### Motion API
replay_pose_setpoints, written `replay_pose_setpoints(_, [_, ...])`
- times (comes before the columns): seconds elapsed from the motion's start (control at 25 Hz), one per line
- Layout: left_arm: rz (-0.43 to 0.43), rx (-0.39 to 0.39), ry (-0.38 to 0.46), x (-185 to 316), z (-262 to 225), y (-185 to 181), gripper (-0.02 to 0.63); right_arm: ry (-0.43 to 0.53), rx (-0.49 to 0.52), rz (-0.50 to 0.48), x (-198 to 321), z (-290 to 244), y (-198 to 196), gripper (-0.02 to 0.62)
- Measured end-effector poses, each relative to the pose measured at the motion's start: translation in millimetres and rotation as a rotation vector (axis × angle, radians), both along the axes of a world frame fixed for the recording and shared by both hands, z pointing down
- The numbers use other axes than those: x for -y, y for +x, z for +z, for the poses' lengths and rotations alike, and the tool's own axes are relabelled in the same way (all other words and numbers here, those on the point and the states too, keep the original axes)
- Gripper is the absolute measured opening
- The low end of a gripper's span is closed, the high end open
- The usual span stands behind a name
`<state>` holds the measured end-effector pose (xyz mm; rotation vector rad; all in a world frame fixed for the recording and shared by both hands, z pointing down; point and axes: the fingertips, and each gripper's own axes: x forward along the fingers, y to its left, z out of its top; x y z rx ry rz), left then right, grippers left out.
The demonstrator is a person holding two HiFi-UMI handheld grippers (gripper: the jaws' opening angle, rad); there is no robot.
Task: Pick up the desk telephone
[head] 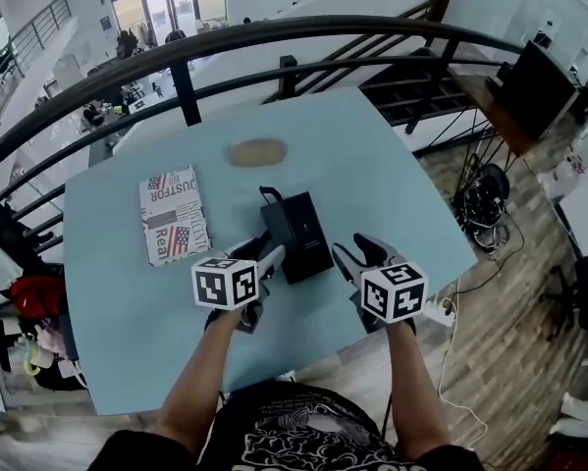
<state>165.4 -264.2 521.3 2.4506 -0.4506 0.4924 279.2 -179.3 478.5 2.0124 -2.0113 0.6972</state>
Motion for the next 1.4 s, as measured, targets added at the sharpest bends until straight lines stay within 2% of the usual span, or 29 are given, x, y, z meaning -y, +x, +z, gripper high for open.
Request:
replay_pose_setpoints(0.32, [0.008, 0.005, -0.056, 0.2, 15.5, 7.0, 0.238, -0.068, 0.069, -0.099, 28.5, 28.1, -7.5, 0.213])
replay_pose_setpoints(0.72, [-0.075, 0.023, -0.085, 11.6, 31.3, 12.4, 0.238, -0.126, 0.125, -0.254, 51.6, 57.8, -1.8, 0.235])
replay_pose_setpoints(1.16, [-0.155, -0.052, -0.24, 16.5, 58.1, 35.5, 0.279, -0.228, 0.287, -0.457, 74.9, 96.9, 0.2, 0.261])
replay_pose_setpoints(1.4, [-0.18, -0.051, -0.259, 18.8, 65.3, 42.1, 0.279, -0.277, 0.392, -0.535, 81.1, 107.2, -5.0, 0.268])
